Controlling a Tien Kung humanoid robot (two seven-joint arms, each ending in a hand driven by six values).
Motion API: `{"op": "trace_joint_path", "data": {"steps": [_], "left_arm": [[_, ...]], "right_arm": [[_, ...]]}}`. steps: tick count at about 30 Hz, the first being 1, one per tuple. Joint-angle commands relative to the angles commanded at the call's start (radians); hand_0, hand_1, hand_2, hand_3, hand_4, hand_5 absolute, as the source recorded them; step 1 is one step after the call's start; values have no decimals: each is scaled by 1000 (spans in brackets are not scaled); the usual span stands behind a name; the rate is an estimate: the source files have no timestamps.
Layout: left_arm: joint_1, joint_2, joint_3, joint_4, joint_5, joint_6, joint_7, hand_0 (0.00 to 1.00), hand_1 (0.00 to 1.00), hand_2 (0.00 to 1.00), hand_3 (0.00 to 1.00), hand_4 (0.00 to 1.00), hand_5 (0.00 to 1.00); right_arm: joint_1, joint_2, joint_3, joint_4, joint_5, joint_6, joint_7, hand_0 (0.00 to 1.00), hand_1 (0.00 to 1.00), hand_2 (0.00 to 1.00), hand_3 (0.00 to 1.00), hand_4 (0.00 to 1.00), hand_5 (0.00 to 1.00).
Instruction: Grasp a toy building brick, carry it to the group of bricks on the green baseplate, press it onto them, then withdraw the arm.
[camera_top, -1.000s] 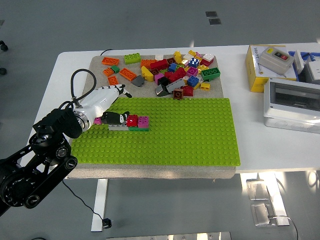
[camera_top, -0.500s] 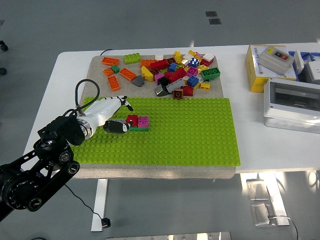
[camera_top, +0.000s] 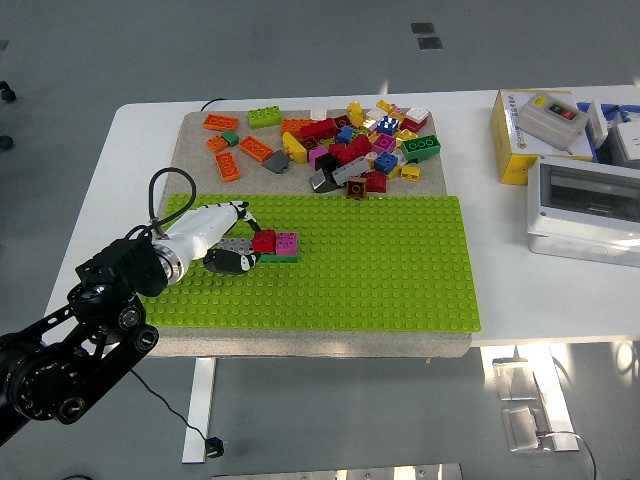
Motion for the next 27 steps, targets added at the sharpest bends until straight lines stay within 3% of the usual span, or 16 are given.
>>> {"op": "trace_joint_path", "data": {"steps": [27], "left_arm": [[0,-14,37,34,-20,20,-15,998,984,998,706,682,340]], "right_arm": [[-1,3,-3,0,5,2,0,657,569,529,742,473,998]]}}
